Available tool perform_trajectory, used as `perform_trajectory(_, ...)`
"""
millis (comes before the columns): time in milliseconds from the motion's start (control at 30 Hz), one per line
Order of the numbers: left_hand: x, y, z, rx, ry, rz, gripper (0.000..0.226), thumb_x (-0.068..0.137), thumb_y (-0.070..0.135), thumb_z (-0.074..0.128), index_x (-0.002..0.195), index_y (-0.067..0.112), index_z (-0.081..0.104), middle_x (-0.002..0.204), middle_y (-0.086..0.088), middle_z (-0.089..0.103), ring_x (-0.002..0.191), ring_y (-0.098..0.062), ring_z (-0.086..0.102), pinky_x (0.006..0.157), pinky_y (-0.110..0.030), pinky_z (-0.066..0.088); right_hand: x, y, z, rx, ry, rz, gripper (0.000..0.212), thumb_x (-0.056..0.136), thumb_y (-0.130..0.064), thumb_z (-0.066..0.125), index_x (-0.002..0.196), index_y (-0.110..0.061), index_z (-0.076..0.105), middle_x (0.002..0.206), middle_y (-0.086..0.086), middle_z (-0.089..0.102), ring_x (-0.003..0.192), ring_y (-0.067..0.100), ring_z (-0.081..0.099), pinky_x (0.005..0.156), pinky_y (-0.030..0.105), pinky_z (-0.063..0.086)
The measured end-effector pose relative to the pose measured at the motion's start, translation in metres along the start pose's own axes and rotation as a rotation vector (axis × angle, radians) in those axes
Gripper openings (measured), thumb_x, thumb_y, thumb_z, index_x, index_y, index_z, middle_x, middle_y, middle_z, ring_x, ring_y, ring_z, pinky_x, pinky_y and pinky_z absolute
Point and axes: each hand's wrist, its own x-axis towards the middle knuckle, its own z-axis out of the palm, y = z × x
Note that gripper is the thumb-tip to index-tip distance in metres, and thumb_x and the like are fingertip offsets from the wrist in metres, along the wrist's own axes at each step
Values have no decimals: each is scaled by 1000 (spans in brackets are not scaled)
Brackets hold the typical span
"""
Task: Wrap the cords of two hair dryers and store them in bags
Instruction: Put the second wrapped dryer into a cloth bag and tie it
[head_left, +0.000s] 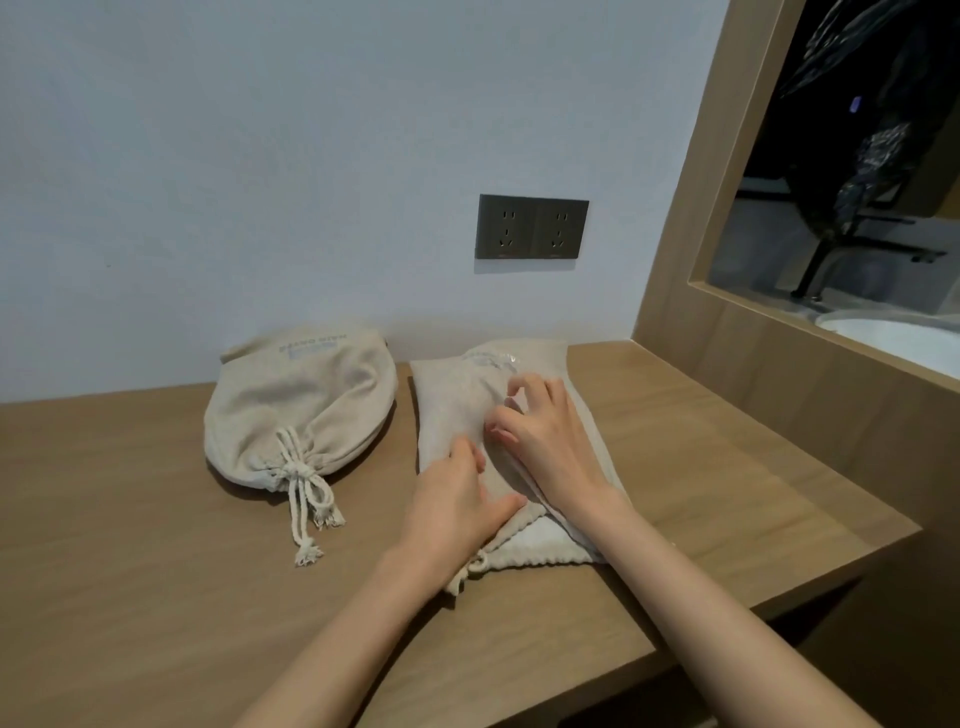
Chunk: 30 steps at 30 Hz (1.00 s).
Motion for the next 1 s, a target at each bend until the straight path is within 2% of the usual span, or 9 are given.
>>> perform_trajectory(67,-6,3,0,248,94,76,63,80,58,60,125,19,40,112,6,54,103,-15,55,72,-29,43,1,-2,0,23,55,-134,6,79,-10,64,86,-11,65,101,10,57,89,24,44,66,28,37)
perform_trajectory(167,-9,-1,-3,430,195,142,77,81,65,48,140,18,34,132,3,38,121,-15,37,90,-27,37,-2,-4,0,138,43,-210,21,85,-11,63,105,-5,69,102,8,66,90,20,62,67,29,53)
perform_trajectory(267,-9,-6,1,468,82,106,88,87,64,36,153,15,6,159,0,6,146,-17,4,117,-37,12,-5,-1,1,197,100,-152,27,93,-21,53,106,-8,72,104,4,73,88,16,71,63,31,59)
perform_trajectory(300,-9,-7,2,449,38,94,88,89,63,34,153,15,-3,160,2,-6,147,-16,-9,119,-41,2,-5,1,2,206,105,-150,25,92,-19,55,106,-9,73,105,3,73,90,14,71,65,31,60)
perform_trajectory(367,-8,-9,3,385,-25,87,86,91,59,32,151,16,-12,159,2,-18,145,-12,-20,120,-40,-5,-6,3,4,221,95,-148,22,89,-14,62,107,-11,73,108,1,73,96,11,70,71,29,60)
perform_trajectory(533,-8,-14,5,373,-83,70,82,93,57,27,150,15,-16,157,2,-24,144,-11,-21,119,-41,-7,-8,4,6,231,32,-135,30,79,-4,71,108,-14,74,111,-1,71,101,7,67,77,25,59)
perform_trajectory(767,-5,-14,6,395,-133,39,78,95,55,23,151,13,-10,159,0,-19,145,-12,-17,118,-40,-8,-8,3,9,132,-79,-154,24,80,-14,67,100,-21,76,105,-8,73,103,7,66,74,22,58)
perform_trajectory(900,-1,-16,5,399,-160,30,77,96,55,22,152,13,-9,159,1,-18,145,-12,-16,119,-41,-7,-10,7,16,107,-145,-166,35,75,-8,78,108,-19,73,114,-5,70,110,9,64,79,24,58)
perform_trajectory(1000,2,-19,3,383,-183,55,75,96,55,22,151,15,-10,158,3,-20,145,-10,-18,119,-43,-7,-10,8,13,114,-174,-154,33,83,-8,65,114,-15,70,120,0,67,115,14,61,87,26,54)
